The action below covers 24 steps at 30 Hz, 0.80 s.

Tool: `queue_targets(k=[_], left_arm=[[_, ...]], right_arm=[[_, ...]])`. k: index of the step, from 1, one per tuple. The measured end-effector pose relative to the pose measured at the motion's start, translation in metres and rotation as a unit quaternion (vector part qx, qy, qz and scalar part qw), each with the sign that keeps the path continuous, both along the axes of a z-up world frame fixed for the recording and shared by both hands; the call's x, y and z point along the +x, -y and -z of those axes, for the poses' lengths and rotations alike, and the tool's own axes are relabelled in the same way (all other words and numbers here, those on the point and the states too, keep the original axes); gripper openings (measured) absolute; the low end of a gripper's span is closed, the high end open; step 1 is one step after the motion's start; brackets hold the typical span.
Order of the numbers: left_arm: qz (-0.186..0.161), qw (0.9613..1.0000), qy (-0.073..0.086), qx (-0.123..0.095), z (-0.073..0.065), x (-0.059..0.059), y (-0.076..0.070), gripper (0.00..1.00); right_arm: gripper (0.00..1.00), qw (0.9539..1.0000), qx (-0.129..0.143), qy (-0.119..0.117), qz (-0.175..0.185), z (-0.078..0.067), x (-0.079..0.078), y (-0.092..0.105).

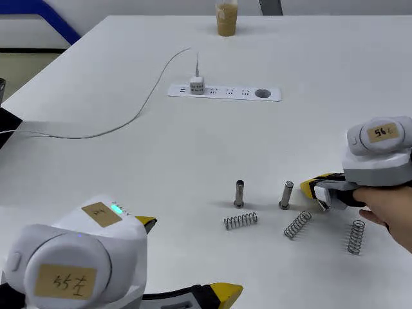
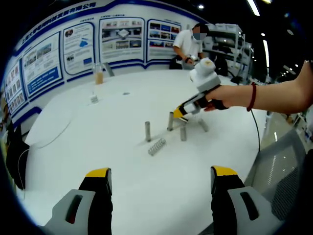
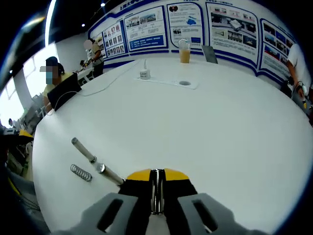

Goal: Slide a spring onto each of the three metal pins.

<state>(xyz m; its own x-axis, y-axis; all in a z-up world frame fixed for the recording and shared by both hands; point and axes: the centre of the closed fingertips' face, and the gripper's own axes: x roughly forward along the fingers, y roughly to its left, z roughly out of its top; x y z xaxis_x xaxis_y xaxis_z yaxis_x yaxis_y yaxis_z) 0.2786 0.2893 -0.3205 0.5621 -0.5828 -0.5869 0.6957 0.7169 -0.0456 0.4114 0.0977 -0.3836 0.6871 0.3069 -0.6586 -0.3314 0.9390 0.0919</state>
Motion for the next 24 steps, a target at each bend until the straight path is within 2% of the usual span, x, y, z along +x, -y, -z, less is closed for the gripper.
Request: queue_targets(k=[13, 24], left_arm=[[0.0, 1.0, 0.006, -0.004, -0.004, 0.0, 0.001, 0.84], [0.008, 0.9998, 0.015, -0.007, -0.009, -0.002, 0.006, 0.84]], right_arm=[[0.09, 0.9995, 0.01, 0.025, 0.017, -0.023, -0.017, 0.013], [0.09, 0.9991, 0.003, 0.037, 0.02, -0.032, -0.03, 0.017]])
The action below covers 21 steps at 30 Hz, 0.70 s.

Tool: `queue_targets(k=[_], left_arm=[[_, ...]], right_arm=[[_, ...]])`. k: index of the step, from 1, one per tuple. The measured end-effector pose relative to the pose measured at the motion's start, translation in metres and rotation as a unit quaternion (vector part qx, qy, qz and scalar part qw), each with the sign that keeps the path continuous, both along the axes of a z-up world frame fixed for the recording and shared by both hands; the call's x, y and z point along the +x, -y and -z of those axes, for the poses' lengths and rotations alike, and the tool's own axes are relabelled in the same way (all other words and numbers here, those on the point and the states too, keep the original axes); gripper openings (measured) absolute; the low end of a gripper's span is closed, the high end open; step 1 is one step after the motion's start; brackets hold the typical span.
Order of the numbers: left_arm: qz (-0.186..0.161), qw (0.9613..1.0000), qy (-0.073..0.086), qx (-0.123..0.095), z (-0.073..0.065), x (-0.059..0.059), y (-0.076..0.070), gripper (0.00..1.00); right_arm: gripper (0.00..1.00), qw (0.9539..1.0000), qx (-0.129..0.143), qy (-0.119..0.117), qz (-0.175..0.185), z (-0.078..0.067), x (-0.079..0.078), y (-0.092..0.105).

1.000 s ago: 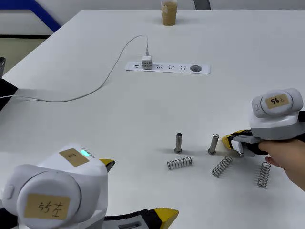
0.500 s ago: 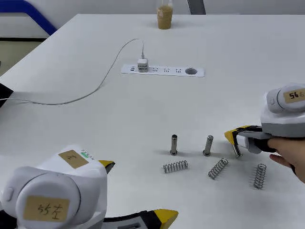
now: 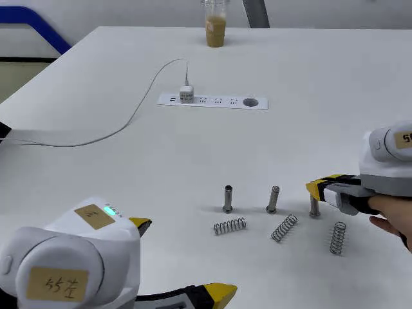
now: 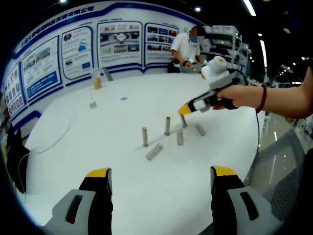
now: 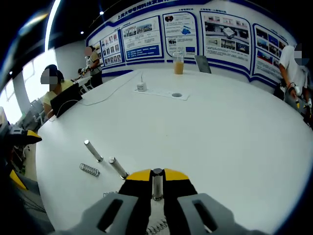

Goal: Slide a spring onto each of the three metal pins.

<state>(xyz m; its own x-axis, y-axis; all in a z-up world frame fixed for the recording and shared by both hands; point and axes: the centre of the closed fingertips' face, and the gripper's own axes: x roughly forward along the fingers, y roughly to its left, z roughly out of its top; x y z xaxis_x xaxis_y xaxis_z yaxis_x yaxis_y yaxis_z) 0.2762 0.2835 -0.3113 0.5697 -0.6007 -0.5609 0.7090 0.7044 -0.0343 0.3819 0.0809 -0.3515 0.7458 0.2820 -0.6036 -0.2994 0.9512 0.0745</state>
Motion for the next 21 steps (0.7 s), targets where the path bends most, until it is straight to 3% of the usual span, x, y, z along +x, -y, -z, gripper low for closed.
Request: queue_targets(k=[11, 21], left_arm=[[0.007, 1.0, 0.001, 0.002, -0.0001, -0.0042, 0.001, 0.83], [0.008, 1.0, 0.005, -0.001, -0.0027, -0.0062, -0.0006, 0.82]], right_arm=[[0.09, 0.9996, -0.026, 0.001, -0.011, -0.0012, -0.0071, 0.0027], [0.09, 0.9995, -0.03, -0.004, -0.01, -0.0003, -0.0102, 0.0043]])
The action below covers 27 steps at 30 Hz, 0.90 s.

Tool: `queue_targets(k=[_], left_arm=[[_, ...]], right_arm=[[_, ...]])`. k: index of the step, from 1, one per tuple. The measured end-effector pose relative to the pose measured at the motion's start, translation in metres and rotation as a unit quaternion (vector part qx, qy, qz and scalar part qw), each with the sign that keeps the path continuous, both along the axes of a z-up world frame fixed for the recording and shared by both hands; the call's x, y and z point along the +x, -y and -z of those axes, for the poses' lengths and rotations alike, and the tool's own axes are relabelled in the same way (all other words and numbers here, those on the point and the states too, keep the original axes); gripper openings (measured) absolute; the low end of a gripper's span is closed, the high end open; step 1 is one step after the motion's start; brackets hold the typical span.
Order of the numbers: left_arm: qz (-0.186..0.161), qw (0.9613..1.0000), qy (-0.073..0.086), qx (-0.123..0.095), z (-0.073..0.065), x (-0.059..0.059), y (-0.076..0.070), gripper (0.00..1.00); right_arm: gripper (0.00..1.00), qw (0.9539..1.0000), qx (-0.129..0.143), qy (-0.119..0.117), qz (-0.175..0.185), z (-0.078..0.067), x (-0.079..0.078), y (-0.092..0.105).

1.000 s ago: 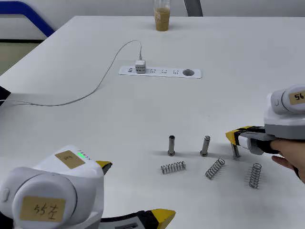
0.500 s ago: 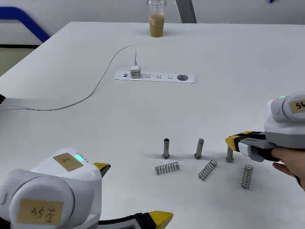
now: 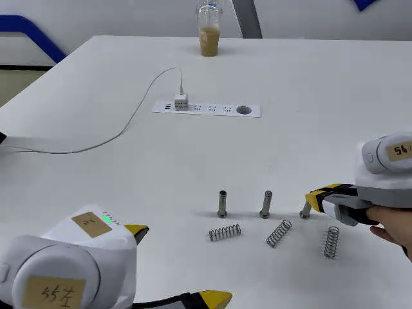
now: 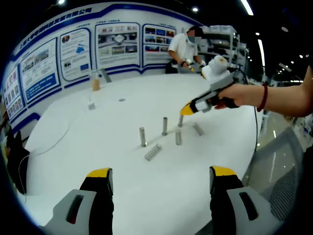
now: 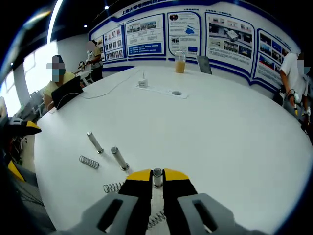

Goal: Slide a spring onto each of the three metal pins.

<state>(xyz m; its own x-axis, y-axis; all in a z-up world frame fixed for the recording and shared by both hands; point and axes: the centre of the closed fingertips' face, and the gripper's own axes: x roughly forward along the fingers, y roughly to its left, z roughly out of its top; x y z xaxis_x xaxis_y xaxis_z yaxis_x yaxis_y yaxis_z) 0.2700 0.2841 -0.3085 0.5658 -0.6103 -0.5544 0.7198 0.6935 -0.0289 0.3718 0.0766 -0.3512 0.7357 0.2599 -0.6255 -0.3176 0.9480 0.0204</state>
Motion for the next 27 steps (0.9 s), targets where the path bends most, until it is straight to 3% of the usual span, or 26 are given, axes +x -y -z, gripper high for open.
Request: queue_targets(k=[9, 21, 27], left_arm=[[0.002, 1.0, 0.0, 0.002, 0.0, 0.0004, -0.001, 0.8], [0.007, 1.0, 0.0, 0.006, 0.0012, 0.0004, 0.0008, 0.79], [0.006, 1.0, 0.003, 0.006, 0.0002, 0.0019, -0.0001, 0.78]], right_arm=[[0.09, 0.9999, 0.01, -0.007, 0.003, 0.0004, 0.0003, -0.0005], [0.09, 0.9999, 0.001, -0.01, -0.006, 0.0003, -0.0007, -0.0008], [0.17, 1.0, 0.003, -0.004, -0.001, -0.0042, 0.0, 0.0008]])
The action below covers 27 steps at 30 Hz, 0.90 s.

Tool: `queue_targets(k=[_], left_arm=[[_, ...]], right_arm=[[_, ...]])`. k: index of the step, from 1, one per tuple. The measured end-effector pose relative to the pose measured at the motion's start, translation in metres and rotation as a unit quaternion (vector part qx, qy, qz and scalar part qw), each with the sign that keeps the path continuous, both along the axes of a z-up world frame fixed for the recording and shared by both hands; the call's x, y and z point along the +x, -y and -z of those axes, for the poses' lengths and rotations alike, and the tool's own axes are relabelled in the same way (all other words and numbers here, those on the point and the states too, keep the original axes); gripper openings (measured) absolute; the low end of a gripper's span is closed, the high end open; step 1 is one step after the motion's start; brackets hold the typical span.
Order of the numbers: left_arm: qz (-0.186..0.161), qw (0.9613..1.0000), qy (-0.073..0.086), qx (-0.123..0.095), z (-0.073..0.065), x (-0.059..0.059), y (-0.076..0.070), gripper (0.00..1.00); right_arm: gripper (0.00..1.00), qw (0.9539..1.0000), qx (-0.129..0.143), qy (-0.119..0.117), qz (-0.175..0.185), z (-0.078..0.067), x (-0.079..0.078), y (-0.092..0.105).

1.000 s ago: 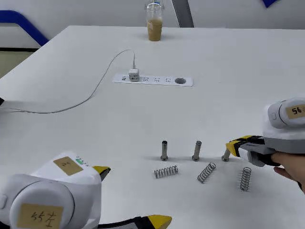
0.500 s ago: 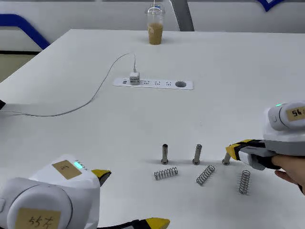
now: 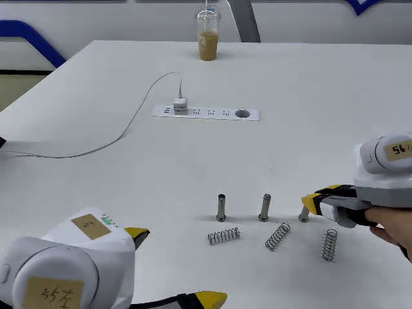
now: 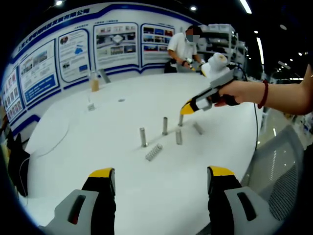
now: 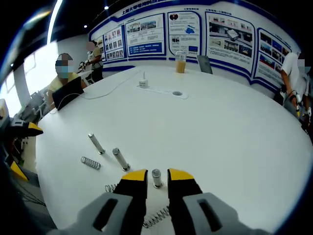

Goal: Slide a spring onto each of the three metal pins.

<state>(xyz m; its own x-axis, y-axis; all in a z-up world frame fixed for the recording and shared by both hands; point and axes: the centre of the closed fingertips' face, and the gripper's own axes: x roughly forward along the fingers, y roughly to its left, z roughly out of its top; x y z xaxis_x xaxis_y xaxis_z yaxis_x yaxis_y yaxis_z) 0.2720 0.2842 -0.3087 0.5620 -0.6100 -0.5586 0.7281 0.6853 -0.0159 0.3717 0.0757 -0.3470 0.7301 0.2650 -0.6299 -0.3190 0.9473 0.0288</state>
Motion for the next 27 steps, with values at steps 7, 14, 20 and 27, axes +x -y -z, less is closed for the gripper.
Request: queue_targets(k=[7, 14, 20, 27], left_arm=[[0.005, 1.0, 0.007, 0.003, -0.002, 0.004, 0.0, 0.77], [0.012, 0.9999, 0.01, 0.005, -0.001, 0.009, 0.001, 0.74], [0.02, 0.9996, 0.015, 0.015, 0.001, 0.017, 0.001, 0.74], [0.036, 0.9989, 0.018, 0.022, 0.006, 0.026, 0.004, 0.71]], right_arm=[[0.27, 0.9999, 0.007, 0.011, -0.007, -0.01, -0.006, -0.001], [0.38, 0.9992, 0.016, 0.025, -0.026, -0.02, -0.016, -0.007], [0.49, 0.9979, 0.031, 0.031, -0.048, -0.025, -0.029, -0.014], [0.58, 0.9951, 0.058, 0.044, -0.066, -0.031, -0.042, -0.019]])
